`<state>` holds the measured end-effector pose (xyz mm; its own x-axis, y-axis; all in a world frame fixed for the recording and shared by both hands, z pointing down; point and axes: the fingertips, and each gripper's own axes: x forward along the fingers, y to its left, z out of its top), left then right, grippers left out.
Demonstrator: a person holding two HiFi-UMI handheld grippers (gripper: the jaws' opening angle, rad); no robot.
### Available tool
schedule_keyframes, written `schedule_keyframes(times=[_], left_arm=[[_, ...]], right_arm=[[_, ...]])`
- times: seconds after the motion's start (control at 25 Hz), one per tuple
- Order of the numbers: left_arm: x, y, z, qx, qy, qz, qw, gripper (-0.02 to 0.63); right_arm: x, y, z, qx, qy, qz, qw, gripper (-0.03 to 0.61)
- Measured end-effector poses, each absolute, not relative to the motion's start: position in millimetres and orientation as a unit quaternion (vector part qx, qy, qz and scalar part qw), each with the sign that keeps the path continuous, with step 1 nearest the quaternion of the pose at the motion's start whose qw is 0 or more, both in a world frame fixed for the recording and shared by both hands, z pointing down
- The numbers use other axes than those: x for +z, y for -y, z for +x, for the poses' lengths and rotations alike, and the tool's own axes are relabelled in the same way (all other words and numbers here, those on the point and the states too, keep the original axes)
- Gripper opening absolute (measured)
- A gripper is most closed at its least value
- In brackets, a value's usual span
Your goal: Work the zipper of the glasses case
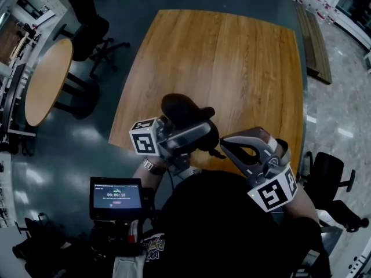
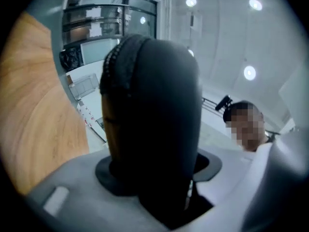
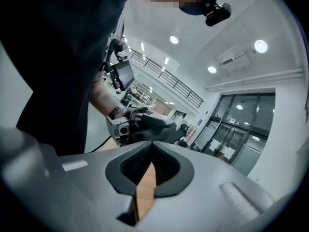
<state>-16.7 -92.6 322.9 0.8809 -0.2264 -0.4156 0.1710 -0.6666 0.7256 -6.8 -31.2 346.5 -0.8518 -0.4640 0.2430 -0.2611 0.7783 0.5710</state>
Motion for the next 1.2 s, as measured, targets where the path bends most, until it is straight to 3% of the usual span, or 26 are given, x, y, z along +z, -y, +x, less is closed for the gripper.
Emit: schedule_keyframes(times=[0.12,0.24,0.4,0.52,0.64,0.84,1.04,1.2], left_arm=[[330.7,79.1,-3.5,-0.156,0.001,0.915,0.371,0.259],[334.6,70.1,-1.7,-0.125,-0.048,0.908,0.397,0.264],[321.4,88.2,-15.8,-0.27,-0.094,0.804,0.521,0.268],[330.3,92.2,-16.3,-0.303,-0.092,0.768,0.556,0.27],[336.6,77.6,-9.3,-0.235,-0.105,0.809,0.528,0.268],[366.2,15.5,24.2,-0.026,-0.167,0.879,0.446,0.272],[376.4,11.5,28.8,0.041,-0.177,0.887,0.424,0.272],[424.2,0.3,18.2,0.23,-0.17,0.903,0.321,0.273]], right_arm=[[358.1,21.3,-8.9,-0.302,0.915,0.156,0.218,0.005],[358.5,11.3,-12.8,-0.331,0.907,0.128,0.227,0.005],[326.8,25.8,-6.9,-0.304,0.923,0.15,0.182,0.005],[326.5,28.8,-4.4,-0.296,0.925,0.152,0.184,0.004],[337.9,24.7,-5.7,-0.292,0.925,0.133,0.205,0.005],[341.4,40.7,-7.2,-0.302,0.916,0.141,0.224,0.005],[337.1,57.3,-3.2,-0.313,0.91,0.142,0.233,0.005],[344.5,64.3,-5.0,-0.346,0.892,0.108,0.271,0.005]])
